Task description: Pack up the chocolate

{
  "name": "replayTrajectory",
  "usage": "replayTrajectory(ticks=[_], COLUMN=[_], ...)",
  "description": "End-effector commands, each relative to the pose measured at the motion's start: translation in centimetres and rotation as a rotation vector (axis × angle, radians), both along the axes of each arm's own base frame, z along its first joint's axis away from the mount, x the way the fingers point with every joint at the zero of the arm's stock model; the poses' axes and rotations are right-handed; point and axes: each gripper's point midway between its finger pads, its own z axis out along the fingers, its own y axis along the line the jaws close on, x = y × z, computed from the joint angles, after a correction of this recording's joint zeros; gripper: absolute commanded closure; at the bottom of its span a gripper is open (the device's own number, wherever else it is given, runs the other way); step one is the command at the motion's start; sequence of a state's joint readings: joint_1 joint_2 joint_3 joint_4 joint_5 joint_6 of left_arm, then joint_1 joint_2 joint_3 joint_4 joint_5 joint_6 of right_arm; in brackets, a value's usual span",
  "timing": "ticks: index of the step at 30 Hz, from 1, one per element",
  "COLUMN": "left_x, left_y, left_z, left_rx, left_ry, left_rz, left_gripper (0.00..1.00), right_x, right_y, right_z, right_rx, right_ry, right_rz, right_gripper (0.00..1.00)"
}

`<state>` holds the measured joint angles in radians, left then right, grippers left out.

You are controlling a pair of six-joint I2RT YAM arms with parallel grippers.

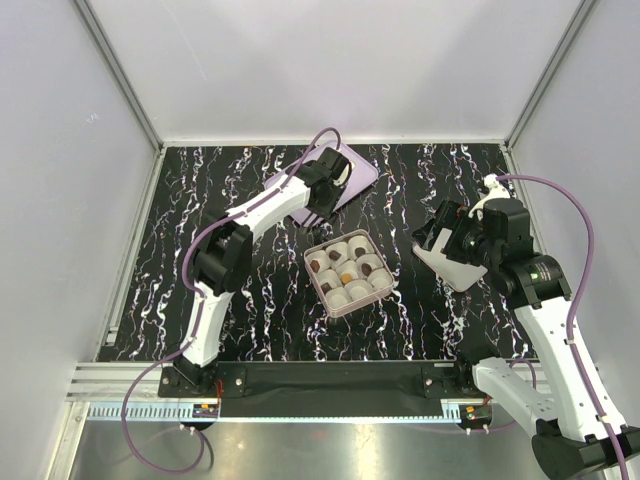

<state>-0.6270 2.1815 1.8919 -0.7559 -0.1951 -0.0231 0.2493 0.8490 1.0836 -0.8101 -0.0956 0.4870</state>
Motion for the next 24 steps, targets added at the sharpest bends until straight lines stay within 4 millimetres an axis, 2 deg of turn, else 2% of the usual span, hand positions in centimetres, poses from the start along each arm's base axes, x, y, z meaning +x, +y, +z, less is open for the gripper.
replayTrajectory(ticks=[1, 24], left_x=[1.2, -0.1], left_y=[-0.5, 0.8], left_z=[6.2, 9.4], left_rx=[-0.067, -0.089], left_ry=[-0.130, -0.157], left_rz=[0.018, 0.058], left_gripper=[0.62, 0.62], right_x=[0.2, -0.2], right_y=[-0.2, -0.1], right_z=[0.9, 1.4], right_rx=[0.003, 0.015], right_ry=[-0.038, -0.047], right_rz=[-0.008, -0.003], right_gripper=[0.00, 0.00])
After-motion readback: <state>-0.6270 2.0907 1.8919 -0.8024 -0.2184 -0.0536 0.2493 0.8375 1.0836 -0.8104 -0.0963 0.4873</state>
